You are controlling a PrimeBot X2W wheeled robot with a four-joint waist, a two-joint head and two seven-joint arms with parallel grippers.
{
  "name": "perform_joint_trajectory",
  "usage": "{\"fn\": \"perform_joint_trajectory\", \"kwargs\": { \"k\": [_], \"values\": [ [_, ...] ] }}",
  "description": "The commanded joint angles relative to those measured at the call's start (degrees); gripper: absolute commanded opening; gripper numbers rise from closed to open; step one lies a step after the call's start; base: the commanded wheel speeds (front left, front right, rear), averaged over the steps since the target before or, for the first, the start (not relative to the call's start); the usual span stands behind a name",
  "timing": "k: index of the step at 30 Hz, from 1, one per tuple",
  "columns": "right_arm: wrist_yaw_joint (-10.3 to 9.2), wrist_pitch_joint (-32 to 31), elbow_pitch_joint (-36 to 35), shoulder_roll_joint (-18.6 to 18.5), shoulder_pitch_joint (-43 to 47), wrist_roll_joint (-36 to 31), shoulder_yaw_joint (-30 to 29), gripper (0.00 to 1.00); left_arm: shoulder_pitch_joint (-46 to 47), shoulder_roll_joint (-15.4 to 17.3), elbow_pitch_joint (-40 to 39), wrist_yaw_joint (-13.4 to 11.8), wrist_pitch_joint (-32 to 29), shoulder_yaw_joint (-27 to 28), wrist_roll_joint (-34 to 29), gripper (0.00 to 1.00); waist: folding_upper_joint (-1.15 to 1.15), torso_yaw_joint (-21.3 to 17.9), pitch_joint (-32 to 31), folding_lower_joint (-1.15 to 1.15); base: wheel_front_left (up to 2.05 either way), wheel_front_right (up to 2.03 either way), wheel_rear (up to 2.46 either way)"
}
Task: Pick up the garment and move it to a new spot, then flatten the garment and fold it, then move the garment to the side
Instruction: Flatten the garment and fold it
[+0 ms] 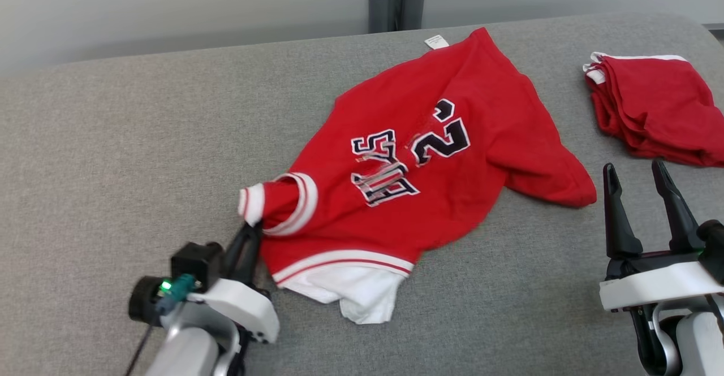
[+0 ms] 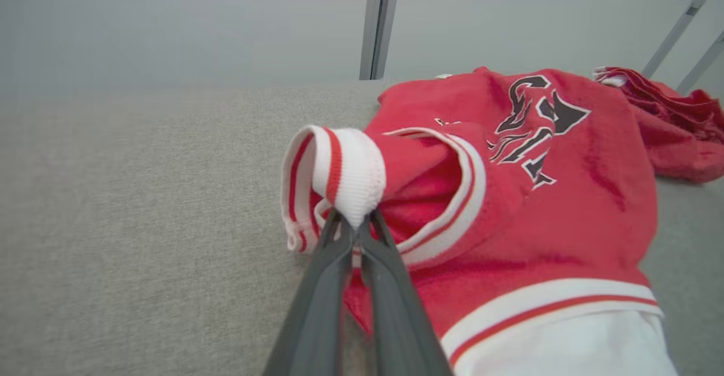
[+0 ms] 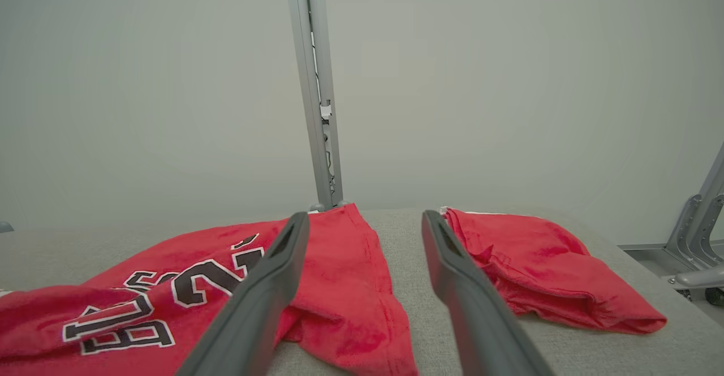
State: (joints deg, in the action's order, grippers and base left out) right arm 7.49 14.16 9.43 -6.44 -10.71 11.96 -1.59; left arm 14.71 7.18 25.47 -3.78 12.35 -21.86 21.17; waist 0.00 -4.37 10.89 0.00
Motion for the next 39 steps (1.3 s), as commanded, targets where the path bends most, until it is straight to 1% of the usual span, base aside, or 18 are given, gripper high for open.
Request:
{"fn": "perform_joint_trajectory", "kwargs": {
  "k": [1,6,11,14,16,21,22,23,24,27,31,35,36,39],
  "values": [
    [0.00,0.3,0.1,0.0,0.7,-0.4,-0.3,1.00,1.4,0.9,-0.5,-0.6,0.3,0.7,0.1,0.00,0.00,0.2,0.0,0.00,0.00,0.00,0.00],
    [0.00,-0.4,1.3,0.5,1.0,-0.3,0.0,1.00,4.6,4.7,-1.6,-1.3,-0.2,3.3,-0.1,0.00,0.00,0.7,-0.1,0.00,0.00,0.00,0.00],
    [0.00,-1.1,2.2,0.6,1.3,-0.5,0.5,1.00,8.9,8.1,-0.1,-1.4,-2.0,5.0,-0.3,0.00,0.00,0.3,0.1,0.00,0.00,0.00,0.00],
    [0.00,-2.2,3.4,0.5,1.3,-0.8,0.9,1.00,11.6,9.3,2.0,-1.1,-3.0,5.5,-0.1,0.00,0.00,-0.2,0.6,0.00,0.00,0.00,0.00],
    [0.00,-2.9,4.2,0.6,1.4,-0.5,1.4,1.00,13.2,10.0,3.9,-1.4,-3.3,6.0,-0.1,0.00,0.00,-0.7,0.8,0.00,0.00,0.00,0.00],
    [0.00,-3.5,6.0,0.9,1.0,0.3,2.7,1.00,16.1,9.7,8.8,-2.0,-2.6,6.7,0.5,0.00,0.00,-1.4,1.3,0.00,0.00,0.00,0.00],
    [0.00,-3.6,6.3,0.9,1.0,0.5,3.1,1.00,16.5,9.6,9.5,-2.0,-2.2,6.7,0.5,0.19,0.00,-1.4,1.3,0.00,0.00,0.00,0.00],
    [0.00,-3.6,6.7,0.8,0.9,0.6,3.3,1.00,16.7,9.4,10.1,-2.2,-1.6,6.8,0.5,0.52,0.00,-1.4,1.3,0.00,0.00,0.00,0.00],
    [0.00,-3.7,7.1,0.8,0.9,0.7,3.4,1.00,16.7,9.2,10.7,-2.3,-1.0,6.9,0.7,1.00,0.00,-1.3,1.3,0.00,0.00,0.00,0.00],
    [0.00,-4.1,8.5,0.6,0.7,1.3,5.2,1.00,16.3,8.0,11.7,-2.5,1.1,7.5,1.4,1.00,0.00,-0.7,1.0,0.00,0.00,0.00,0.00],
    [0.00,-4.7,10.5,0.6,0.5,2.0,7.4,1.00,14.3,6.8,9.9,-2.0,2.4,7.8,1.6,1.00,0.00,0.7,0.7,0.00,0.00,0.00,0.00],
    [0.00,-5.2,13.5,0.8,0.0,3.0,9.5,1.00,10.7,4.9,4.8,-2.1,2.8,7.9,1.3,1.00,0.00,2.4,0.3,0.00,0.00,0.00,0.00],
    [0.00,-5.2,13.5,0.8,0.0,3.0,9.5,1.00,10.7,4.9,4.8,-2.1,2.8,7.9,1.3,1.00,0.00,2.4,0.3,0.00,0.00,0.00,0.00],
    [0.00,-5.2,16.5,0.7,-1.0,3.6,10.4,1.00,6.9,3.4,-0.4,-2.2,2.8,7.9,0.9,1.00,0.00,3.6,0.3,0.00,0.00,0.00,0.00]
  ]
}}
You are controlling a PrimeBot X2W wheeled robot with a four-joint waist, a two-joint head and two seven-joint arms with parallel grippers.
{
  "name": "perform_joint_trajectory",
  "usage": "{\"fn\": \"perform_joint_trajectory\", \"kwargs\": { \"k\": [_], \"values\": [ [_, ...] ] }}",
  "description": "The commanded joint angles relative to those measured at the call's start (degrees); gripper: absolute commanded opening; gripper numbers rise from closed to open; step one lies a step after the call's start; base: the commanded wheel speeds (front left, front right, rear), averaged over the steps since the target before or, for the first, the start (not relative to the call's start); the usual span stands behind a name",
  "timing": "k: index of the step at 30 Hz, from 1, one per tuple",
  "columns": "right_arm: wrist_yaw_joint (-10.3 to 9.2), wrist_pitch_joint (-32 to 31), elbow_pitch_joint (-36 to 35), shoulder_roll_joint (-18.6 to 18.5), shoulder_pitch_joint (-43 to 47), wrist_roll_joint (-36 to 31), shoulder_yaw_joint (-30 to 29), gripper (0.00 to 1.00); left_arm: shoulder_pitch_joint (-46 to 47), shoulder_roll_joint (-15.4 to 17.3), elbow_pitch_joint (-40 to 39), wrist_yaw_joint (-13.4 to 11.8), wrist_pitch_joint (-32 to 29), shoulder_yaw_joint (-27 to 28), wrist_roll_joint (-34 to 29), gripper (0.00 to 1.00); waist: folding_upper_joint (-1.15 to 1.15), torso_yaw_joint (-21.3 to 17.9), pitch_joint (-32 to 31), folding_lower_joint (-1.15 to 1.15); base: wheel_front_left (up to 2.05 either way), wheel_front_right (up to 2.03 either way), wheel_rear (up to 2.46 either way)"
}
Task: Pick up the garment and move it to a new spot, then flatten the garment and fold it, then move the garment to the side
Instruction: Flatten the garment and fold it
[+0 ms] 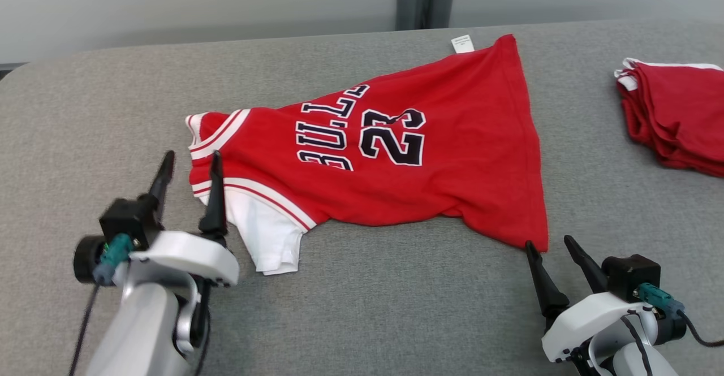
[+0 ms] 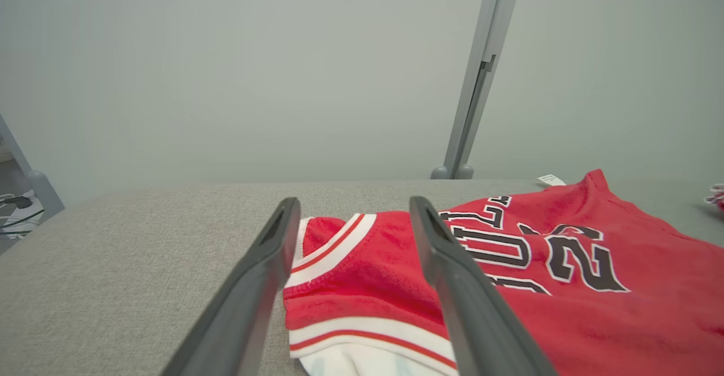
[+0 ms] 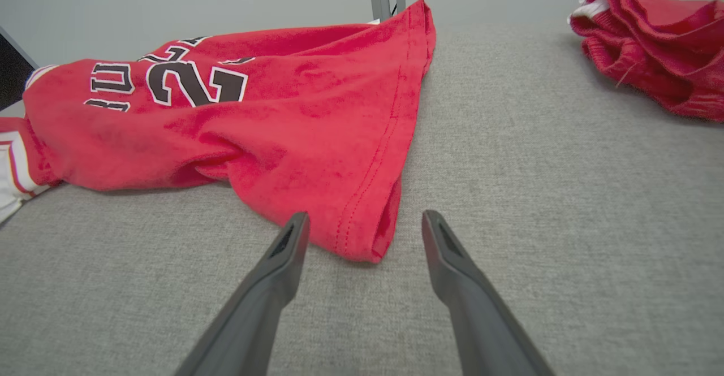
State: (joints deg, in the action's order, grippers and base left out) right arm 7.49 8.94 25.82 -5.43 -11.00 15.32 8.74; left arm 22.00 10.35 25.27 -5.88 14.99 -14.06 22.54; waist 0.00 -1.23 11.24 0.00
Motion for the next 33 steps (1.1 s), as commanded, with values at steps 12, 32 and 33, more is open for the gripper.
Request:
{"fn": "perform_joint_trajectory", "kwargs": {
  "k": [12,32,33],
  "values": [
    [0.00,3.1,10.4,-1.4,-5.9,3.5,3.1,0.33,-14.1,-4.0,-12.7,-1.3,0.2,-0.5,-1.4,1.00,0.00,3.2,-0.5,0.00,0.00,0.00,0.00],
    [0.00,2.8,20.3,-11.1,-18.9,6.8,2.6,0.93,-15.9,-4.9,-13.8,-0.8,0.2,-3.1,-1.9,1.00,0.00,5.5,-0.3,0.00,0.00,0.00,0.00],
    [0.00,2.9,20.8,-11.2,-19.5,6.8,2.7,1.00,-15.9,-4.9,-13.8,-0.8,0.2,-3.3,-1.9,1.00,0.00,5.4,-0.2,0.00,0.00,0.00,0.00]
  ]
}}
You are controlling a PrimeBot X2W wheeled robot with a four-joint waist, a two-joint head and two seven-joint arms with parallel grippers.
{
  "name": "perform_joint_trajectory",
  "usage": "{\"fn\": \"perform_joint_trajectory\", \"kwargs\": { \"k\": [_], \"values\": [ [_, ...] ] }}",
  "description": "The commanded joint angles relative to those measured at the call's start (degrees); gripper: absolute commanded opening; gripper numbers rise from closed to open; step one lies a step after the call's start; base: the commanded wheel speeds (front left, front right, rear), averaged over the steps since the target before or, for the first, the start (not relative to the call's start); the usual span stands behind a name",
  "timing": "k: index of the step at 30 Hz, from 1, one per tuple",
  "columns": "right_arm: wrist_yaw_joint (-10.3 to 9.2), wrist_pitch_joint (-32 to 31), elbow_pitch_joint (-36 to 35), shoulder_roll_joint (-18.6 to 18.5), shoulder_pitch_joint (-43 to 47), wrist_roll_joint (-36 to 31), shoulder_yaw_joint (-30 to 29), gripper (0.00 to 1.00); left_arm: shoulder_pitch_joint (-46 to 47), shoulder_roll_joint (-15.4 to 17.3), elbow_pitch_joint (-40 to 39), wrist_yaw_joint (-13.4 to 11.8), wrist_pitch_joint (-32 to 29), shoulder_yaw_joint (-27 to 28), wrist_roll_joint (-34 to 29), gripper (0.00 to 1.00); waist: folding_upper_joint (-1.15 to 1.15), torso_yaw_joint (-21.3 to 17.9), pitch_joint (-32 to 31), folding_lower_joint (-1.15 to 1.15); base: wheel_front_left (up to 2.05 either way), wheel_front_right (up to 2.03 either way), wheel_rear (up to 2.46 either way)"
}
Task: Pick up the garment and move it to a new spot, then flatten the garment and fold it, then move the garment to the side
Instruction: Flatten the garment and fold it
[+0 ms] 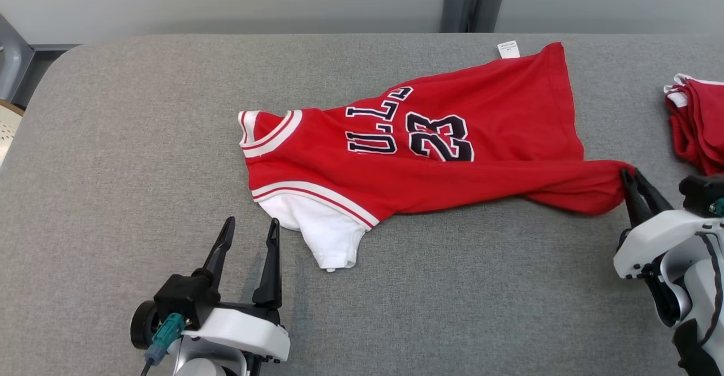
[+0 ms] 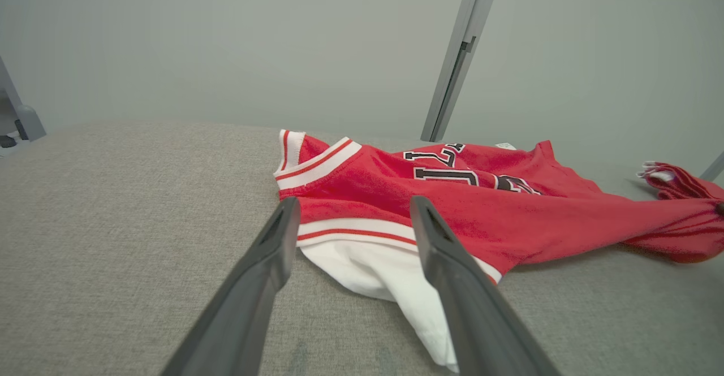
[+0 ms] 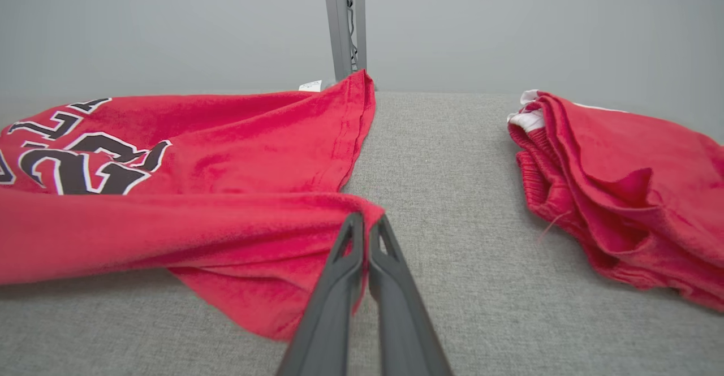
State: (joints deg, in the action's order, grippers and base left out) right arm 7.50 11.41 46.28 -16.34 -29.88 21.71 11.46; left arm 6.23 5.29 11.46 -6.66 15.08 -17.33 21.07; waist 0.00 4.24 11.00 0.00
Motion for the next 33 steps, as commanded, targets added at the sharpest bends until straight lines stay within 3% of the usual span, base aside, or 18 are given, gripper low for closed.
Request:
{"fn": "perform_joint_trajectory", "kwargs": {
  "k": [1,11,21,31,33],
  "values": [
    [-0.01,0.5,0.9,-0.4,-1.2,0.5,0.2,1.00,-0.1,0.2,0.0,0.0,0.1,-0.1,-0.4,1.00,0.00,-0.1,0.1,0.00,0.00,0.00,0.00],
    [-0.01,3.1,0.1,-0.8,1.1,1.9,0.3,1.00,0.2,0.1,0.0,0.0,0.1,-1.2,-0.5,1.00,0.00,-1.2,0.5,0.00,0.00,0.00,0.00],
    [-0.01,3.2,-9.5,2.8,12.7,2.6,0.5,1.00,0.3,0.4,-0.6,-0.3,0.1,-1.6,-0.3,1.00,0.00,-3.3,1.5,0.00,0.00,0.00,0.00],
    [-0.01,2.4,-11.6,5.0,11.6,1.3,-1.7,1.00,1.5,0.6,-0.3,-0.2,0.1,-2.1,-0.2,1.00,0.00,-2.7,1.9,0.00,0.00,0.00,0.00],
    [-0.01,2.4,-10.7,4.9,10.7,0.7,-2.4,0.90,1.6,0.6,-0.3,-0.2,0.1,-2.1,-0.1,1.00,0.00,-2.4,2.0,0.00,0.00,0.00,0.00]
  ]
}}
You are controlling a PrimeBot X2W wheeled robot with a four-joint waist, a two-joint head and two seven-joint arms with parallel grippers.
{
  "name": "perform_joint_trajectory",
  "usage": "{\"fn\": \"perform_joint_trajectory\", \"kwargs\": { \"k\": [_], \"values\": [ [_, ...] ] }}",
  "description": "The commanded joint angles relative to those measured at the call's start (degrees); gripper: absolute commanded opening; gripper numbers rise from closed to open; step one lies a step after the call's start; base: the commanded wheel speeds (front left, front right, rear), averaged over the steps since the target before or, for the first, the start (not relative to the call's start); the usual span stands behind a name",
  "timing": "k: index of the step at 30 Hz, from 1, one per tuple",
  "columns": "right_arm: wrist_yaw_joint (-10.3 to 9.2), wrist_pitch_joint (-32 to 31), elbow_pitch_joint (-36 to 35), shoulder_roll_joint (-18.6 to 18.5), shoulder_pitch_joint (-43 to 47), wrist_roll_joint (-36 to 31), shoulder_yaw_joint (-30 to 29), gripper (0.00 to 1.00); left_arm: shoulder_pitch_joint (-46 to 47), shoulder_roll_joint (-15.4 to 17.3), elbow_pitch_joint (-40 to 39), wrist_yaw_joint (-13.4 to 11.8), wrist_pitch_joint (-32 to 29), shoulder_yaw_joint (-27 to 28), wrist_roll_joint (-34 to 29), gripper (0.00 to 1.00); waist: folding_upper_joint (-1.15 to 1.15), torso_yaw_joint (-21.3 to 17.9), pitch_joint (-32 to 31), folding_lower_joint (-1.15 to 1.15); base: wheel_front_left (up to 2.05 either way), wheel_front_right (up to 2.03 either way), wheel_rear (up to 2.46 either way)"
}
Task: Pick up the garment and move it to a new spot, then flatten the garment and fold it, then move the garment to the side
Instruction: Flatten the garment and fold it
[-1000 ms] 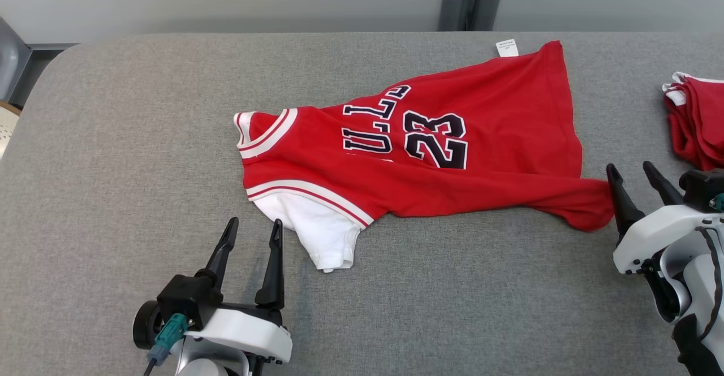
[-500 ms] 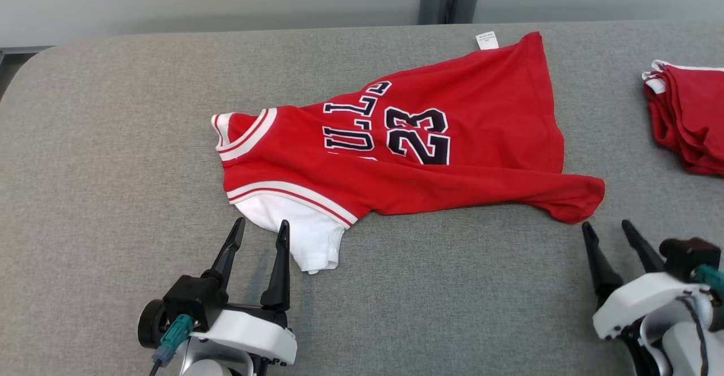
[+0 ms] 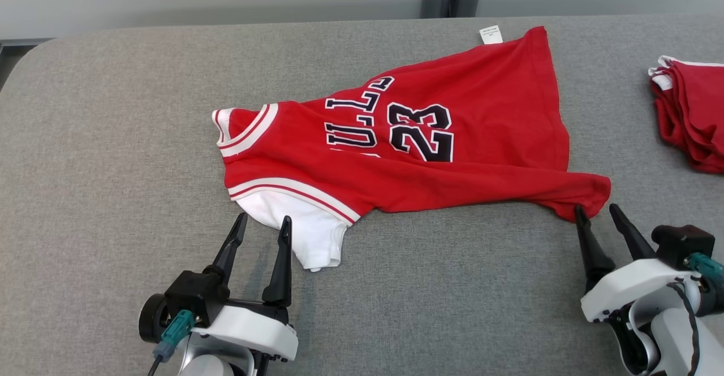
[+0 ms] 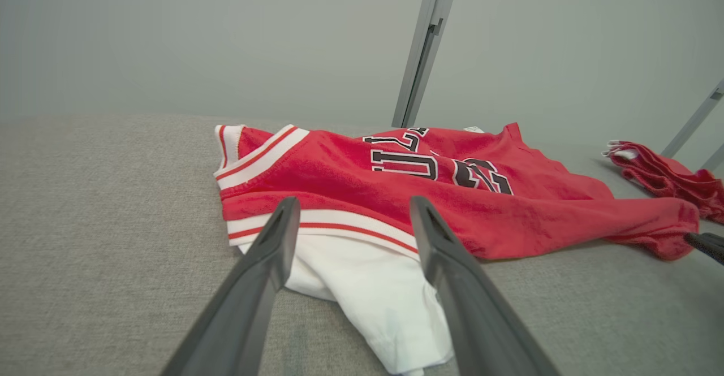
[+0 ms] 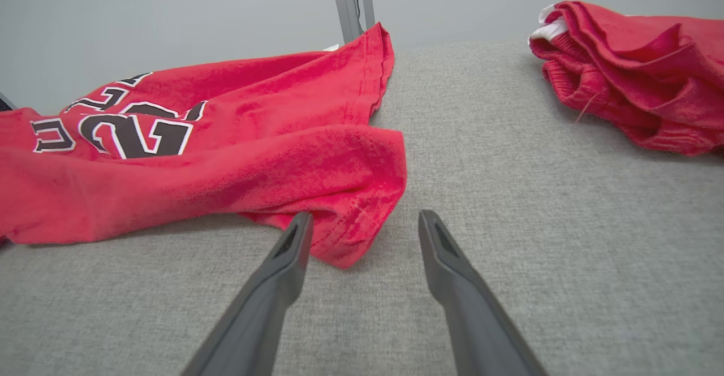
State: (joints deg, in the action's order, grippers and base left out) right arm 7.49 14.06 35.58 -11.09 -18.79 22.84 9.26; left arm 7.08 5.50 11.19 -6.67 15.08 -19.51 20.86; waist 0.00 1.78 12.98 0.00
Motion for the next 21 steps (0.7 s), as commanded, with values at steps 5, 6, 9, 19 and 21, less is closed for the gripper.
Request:
{"fn": "perform_joint_trajectory", "kwargs": {
  "k": [5,6,9,19,21],
  "values": [
    [0.00,-0.1,2.0,0.2,-2.4,-1.0,-0.1,0.22,0.9,0.4,-0.2,-0.4,0.1,0.1,0.2,1.00,0.00,0.8,0.2,0.00,0.00,0.00,0.00],
    [0.00,-0.1,2.3,0.2,-2.7,-0.9,0.0,0.00,0.9,0.4,-0.2,-0.4,0.1,0.1,0.2,1.00,0.00,0.8,0.2,0.00,0.00,0.00,0.00],
    [0.00,0.0,2.1,-0.6,-3.2,-0.9,0.7,0.00,0.8,0.5,-0.2,-0.6,0.1,0.3,0.3,1.00,0.00,0.8,0.1,0.00,0.00,0.00,0.00],
    [0.00,-2.3,-6.1,-7.6,-0.6,-2.3,1.6,0.00,-0.1,0.4,0.0,-0.4,0.1,-0.2,0.5,1.00,0.00,-1.3,-0.2,0.00,0.00,0.00,0.00],
    [0.00,-3.5,-9.3,-8.8,1.4,-2.4,1.7,0.00,-0.2,0.5,0.0,-0.4,0.1,-0.3,0.7,1.00,0.00,-1.6,-0.1,0.00,0.00,0.00,0.00]
  ]
}}
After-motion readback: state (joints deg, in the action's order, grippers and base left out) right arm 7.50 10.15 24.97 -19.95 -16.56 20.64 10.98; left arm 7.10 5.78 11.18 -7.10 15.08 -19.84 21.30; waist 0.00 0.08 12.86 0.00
